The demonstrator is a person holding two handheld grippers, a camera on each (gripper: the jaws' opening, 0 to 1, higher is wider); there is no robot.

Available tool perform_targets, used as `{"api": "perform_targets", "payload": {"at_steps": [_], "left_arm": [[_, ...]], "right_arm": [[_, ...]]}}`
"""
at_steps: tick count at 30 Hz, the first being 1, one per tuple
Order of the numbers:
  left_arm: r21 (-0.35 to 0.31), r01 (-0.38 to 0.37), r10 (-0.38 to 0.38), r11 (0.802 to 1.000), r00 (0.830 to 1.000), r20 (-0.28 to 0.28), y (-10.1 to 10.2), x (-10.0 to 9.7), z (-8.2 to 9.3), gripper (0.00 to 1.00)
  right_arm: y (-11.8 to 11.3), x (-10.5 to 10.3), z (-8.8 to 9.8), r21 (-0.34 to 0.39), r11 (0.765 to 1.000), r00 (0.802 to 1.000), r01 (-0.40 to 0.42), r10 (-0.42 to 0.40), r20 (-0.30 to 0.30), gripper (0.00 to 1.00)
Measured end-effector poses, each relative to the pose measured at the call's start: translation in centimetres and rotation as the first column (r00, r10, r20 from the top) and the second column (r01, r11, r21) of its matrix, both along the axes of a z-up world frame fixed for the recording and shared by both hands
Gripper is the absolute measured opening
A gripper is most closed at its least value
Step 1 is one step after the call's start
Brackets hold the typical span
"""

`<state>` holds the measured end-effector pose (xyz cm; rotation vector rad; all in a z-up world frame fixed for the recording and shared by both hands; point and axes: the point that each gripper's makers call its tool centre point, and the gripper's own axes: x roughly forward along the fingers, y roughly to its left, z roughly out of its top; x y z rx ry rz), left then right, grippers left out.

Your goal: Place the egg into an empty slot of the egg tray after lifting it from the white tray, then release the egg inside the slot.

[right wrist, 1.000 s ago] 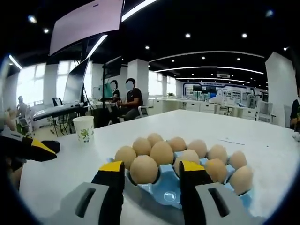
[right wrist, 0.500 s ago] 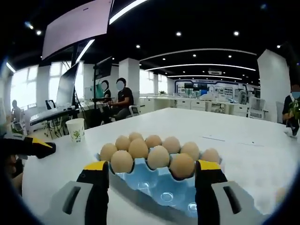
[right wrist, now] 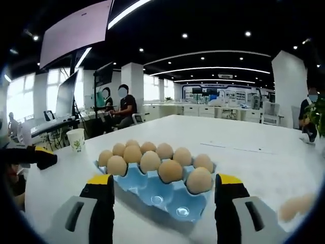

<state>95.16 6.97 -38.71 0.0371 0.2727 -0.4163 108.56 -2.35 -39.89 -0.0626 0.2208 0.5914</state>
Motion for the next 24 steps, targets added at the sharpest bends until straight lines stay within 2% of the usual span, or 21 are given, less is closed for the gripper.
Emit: {"api": "perform_targets", "payload": {"at_steps": [10, 13, 24], "left_arm": [[-0.006, -0.006, 0.006, 1.0, 1.0, 0.001, 0.1, 0.0, -0.1, 1.0], [0.001, 0.001, -0.001, 1.0, 1.0, -0.002, 0.0, 0.0, -0.2, 1.0], [0.003, 0.015, -0.015, 1.0, 1.0, -0.004, -0.5, 0.0, -0.3, 1.0]], "right_arm": [[-3.7, 0.3, -0.3, -0.021, 0.998, 0.998, 0.06, -0.06, 0.009, 0.83], [-4.9, 0.5, -0.7, -0.047, 0.996, 0.997, 0.081, -0.08, 0.012, 0.83], [-8.8, 0.9, -0.1, -0.008, 0.987, 0.987, 0.162, -0.162, 0.018, 0.79]]}}
